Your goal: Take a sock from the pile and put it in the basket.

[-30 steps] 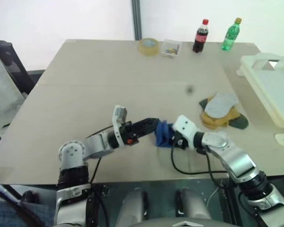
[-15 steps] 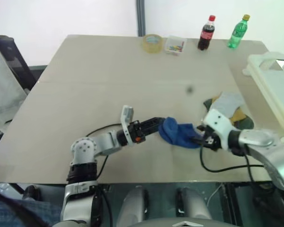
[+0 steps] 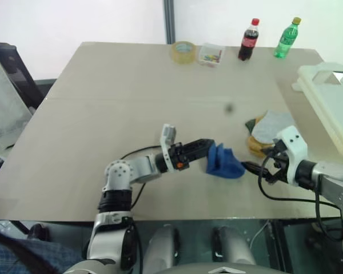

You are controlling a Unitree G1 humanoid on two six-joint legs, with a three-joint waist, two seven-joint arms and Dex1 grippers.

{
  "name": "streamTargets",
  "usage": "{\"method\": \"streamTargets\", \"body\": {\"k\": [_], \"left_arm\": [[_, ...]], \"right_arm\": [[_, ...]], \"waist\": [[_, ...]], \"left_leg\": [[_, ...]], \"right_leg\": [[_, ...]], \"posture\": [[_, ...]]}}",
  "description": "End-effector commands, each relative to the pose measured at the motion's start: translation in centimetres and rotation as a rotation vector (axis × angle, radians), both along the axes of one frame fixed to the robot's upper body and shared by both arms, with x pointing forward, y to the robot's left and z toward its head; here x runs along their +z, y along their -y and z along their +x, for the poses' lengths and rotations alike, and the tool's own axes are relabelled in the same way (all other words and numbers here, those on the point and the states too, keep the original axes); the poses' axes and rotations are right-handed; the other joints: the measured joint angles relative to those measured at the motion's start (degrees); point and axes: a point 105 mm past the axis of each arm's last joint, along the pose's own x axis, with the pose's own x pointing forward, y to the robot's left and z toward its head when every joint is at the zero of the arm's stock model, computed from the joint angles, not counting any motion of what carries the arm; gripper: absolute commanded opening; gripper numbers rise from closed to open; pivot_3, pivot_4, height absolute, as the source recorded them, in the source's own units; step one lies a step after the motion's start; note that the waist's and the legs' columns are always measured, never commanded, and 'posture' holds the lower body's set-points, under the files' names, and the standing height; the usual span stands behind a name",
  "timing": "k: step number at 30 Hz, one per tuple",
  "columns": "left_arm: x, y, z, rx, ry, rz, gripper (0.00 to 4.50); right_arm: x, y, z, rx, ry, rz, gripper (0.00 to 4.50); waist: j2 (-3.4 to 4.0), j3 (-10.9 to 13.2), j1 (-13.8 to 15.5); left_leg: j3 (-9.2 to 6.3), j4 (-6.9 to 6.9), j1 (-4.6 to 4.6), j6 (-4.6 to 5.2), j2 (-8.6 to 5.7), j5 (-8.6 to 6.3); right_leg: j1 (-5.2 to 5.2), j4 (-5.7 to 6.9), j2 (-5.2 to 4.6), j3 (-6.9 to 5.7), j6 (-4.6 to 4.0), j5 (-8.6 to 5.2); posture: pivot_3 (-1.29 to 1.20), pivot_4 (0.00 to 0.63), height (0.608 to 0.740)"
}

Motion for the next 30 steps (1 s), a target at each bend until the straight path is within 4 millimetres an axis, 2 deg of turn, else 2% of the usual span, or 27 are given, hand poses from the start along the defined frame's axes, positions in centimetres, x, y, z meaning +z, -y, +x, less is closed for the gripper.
{"method": "streamTargets", "body": {"k": [1, 5, 10, 13, 21, 23, 26, 27, 29, 30], "left_arm": [[0.0, 1.1, -0.2, -0.050, -0.001, -0.007, 3.19], [-0.4, 1.8, -0.2, -0.067, -0.001, 0.004, 3.19], [-0.5, 1.9, -0.1, -0.070, 0.000, 0.004, 3.19], [-0.5, 1.8, -0.1, -0.066, 0.001, 0.007, 3.19], [-0.7, 1.3, -0.1, -0.047, 0.005, 0.010, 3.19], [-0.7, 1.3, -0.1, -0.043, 0.006, 0.009, 3.19], [-0.7, 1.4, -0.1, -0.038, 0.008, 0.009, 3.19], [-0.7, 1.3, -0.1, -0.035, 0.009, 0.010, 3.19], [-0.8, 1.3, 0.0, -0.028, 0.011, 0.012, 3.19], [-0.8, 1.2, 0.0, -0.025, 0.012, 0.014, 3.19]], "right_arm": [[1.4, -1.4, -0.8, 0.016, 0.037, 0.070, 4.47], [1.6, -2.9, -0.8, 0.003, 0.021, 0.157, 4.47], [0.7, -4.1, 0.0, -0.055, -0.017, 0.196, 4.47], [-2.0, -3.1, -0.2, -0.108, -0.094, 0.054, 4.47], [-5.9, -1.2, -0.8, -0.182, -0.234, 0.016, 4.47], [-6.5, -2.1, -1.2, -0.153, -0.282, 0.081, 4.47], [-5.8, -4.6, -1.3, -0.091, -0.317, 0.281, 4.47], [-5.6, -5.2, -1.2, -0.083, -0.325, 0.326, 4.08], [-5.8, -6.0, -0.9, -0.070, -0.343, 0.358, 3.62], [-5.9, -6.3, -0.7, -0.068, -0.348, 0.358, 3.10]], "waist": [[0.00, 0.0, 0.0], [0.02, 0.0, 0.1], [0.03, 0.0, 0.0], [0.05, 0.0, 0.1], [0.06, 0.0, -0.1], [0.03, -0.1, -0.1], [-0.05, -0.1, -0.5], [-0.06, -0.1, -0.7], [-0.04, -0.1, -1.4], [-0.03, -0.1, -1.6]], "left_leg": [[-0.01, 0.00, 0.00, 0.00, 0.00, 0.00], [-0.04, 0.01, -0.04, 0.00, -0.01, 0.00], [-0.05, 0.01, -0.04, 0.00, -0.02, 0.00], [-0.05, 0.02, -0.04, 0.00, -0.03, 0.00], [-0.04, 0.02, 0.02, -0.01, -0.02, 0.01], [-0.04, 0.02, 0.09, -0.01, -0.02, 0.01], [-0.07, 0.02, 0.36, 0.00, 0.00, 0.00], [-0.08, 0.03, 0.37, 0.00, 0.03, 0.00], [-0.11, 0.03, 0.37, -0.01, 0.07, 0.00], [-0.11, 0.03, 0.39, -0.01, 0.08, 0.00]], "right_leg": [[0.00, 0.00, 0.00, 0.00, 0.00, 0.00], [0.00, 0.00, -0.02, -0.02, 0.02, 0.01], [0.00, 0.02, -0.02, -0.03, 0.05, 0.03], [0.00, 0.02, -0.02, -0.03, 0.05, 0.03], [0.03, 0.05, 0.04, -0.02, 0.07, 0.04], [0.10, 0.04, 0.04, -0.02, 0.02, 0.01], [0.39, 0.00, 0.04, -0.03, 0.02, -0.01], [0.39, 0.01, 0.05, -0.04, 0.02, 0.00], [0.38, 0.04, 0.07, -0.05, 0.01, 0.00], [0.38, 0.05, 0.07, -0.05, 0.01, 0.00]], "posture": [[0.00, 0.150, 0.740], [0.00, 0.150, 0.740], [0.00, 0.150, 0.740], [0.00, 0.150, 0.740], [0.00, 0.150, 0.740], [0.00, 0.150, 0.740], [0.00, 0.150, 0.740], [0.00, 0.150, 0.740], [0.00, 0.150, 0.740], [0.00, 0.150, 0.740]]}}
